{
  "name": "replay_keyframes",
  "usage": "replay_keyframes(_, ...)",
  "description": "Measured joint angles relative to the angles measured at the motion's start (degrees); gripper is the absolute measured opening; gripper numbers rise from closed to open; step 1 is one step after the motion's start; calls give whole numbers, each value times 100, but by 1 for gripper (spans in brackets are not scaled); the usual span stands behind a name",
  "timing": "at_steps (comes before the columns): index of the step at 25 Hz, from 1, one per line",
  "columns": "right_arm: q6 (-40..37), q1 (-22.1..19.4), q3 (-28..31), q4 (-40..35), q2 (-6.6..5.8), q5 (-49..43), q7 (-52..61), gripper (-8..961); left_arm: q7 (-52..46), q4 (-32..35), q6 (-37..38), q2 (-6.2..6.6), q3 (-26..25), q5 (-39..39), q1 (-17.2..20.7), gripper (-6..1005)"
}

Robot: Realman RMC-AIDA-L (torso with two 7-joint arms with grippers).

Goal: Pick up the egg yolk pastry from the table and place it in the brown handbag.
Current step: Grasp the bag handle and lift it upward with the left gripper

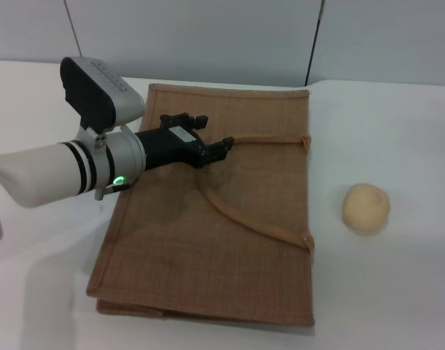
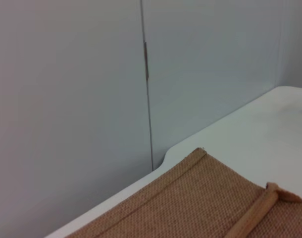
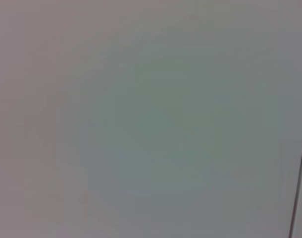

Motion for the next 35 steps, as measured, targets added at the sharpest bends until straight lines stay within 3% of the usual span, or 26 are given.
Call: replay_keyframes(35,9,48,0,14,9,-2,3,894,-158,-532,649,2,0,204,-373,698)
